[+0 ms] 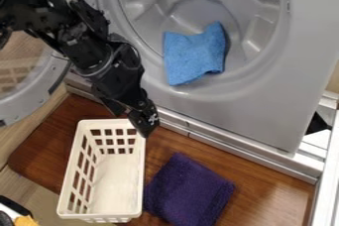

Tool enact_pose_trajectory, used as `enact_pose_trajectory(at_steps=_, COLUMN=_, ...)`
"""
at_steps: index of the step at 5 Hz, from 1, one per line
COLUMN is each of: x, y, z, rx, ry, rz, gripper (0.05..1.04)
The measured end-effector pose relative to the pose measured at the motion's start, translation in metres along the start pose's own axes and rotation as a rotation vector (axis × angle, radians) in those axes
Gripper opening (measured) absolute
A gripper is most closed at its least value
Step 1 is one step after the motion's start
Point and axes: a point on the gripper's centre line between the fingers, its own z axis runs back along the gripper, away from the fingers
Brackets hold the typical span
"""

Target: Move the cloth and put it on the dryer

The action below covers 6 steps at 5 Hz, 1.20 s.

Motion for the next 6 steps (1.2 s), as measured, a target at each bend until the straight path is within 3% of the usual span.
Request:
enact_pose_trajectory(at_steps=1, x=-0.004, y=-0.001, z=-0.005, rx=-0.008, ry=0.018, rz=0.011, gripper=1.001)
enact_pose_trajectory(at_steps=4, x=-0.004, y=-0.069, z=-0.076, rx=-0.074, ry=0.102, rz=-0.113, gripper=1.001)
enact_pose_trajectory(at_steps=6, x=-0.004, y=-0.085, z=-0.115, rx=-0.067, ry=0.096, rz=-0.140, gripper=1.001)
